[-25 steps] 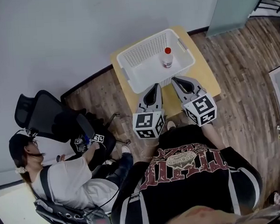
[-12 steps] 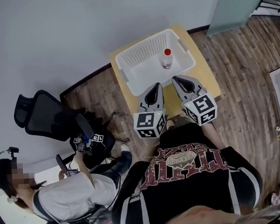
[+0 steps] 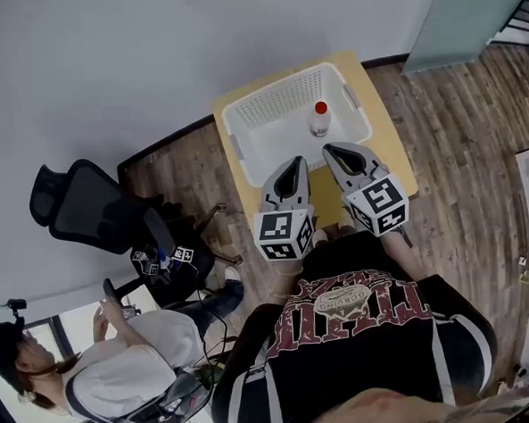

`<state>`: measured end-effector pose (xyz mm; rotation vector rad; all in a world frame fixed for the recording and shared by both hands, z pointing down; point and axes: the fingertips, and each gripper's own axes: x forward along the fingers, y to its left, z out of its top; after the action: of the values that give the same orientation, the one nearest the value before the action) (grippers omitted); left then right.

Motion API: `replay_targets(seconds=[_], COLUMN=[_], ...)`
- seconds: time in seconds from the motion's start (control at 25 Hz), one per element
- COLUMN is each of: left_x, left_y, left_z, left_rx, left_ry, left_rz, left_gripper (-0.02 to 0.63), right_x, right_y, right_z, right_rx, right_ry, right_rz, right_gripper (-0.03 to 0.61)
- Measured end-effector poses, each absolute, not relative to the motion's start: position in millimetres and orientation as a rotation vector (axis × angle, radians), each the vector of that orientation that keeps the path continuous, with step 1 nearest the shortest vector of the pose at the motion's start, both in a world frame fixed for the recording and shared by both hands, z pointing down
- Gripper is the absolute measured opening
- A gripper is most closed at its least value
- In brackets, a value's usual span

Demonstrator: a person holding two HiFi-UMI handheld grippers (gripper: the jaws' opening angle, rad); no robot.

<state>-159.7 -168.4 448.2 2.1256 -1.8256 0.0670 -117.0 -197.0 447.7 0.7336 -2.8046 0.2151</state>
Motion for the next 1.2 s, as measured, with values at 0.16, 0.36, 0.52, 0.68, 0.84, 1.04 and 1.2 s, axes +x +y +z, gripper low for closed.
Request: replay_targets(seconds=[0.16, 0.36, 0.52, 0.68, 0.84, 1.04, 1.2], left_x=[-158.3, -157.2, -157.8, -154.5, -147.7, -153.2, -152.3], left_y=[-173.5, -179.9, -181.8, -182.5, -181.0, -181.1, -179.9], left_z=[451.9, 455.3, 457.6, 459.6, 460.7, 461.3, 462.7], left_rx=[2.104, 2.083, 2.075, 2.065, 2.062, 2.051, 2.042], left_ry=[-1.842, -1.856, -1.862, -1.873, -1.884, -1.893, -1.899], left_rz=[0.076, 0.075, 0.075, 0.081, 0.083, 0.083, 0.085], left_gripper=[0.032, 0.032, 0.032, 0.032, 0.032, 0.032, 0.032], right_x=[-117.1, -118.0, -117.9, -113.0, -105.3, -113.0, -113.7], right_y=[-203.6, -212.3, -220.2, -229.8, -236.2, -245.9, -256.5], right_z=[450.6, 458.0, 468.3, 479.2, 490.6, 503.4, 515.2], right_rx=[0.702, 0.672, 0.671, 0.671, 0.675, 0.675, 0.685], right_ry=[-2.804, -2.79, -2.767, -2.748, -2.727, -2.697, -2.664], right_rz=[0.214, 0.217, 0.224, 0.223, 0.225, 0.221, 0.213], right_gripper=[0.017, 0.017, 0.017, 0.017, 0.017, 0.017, 0.017])
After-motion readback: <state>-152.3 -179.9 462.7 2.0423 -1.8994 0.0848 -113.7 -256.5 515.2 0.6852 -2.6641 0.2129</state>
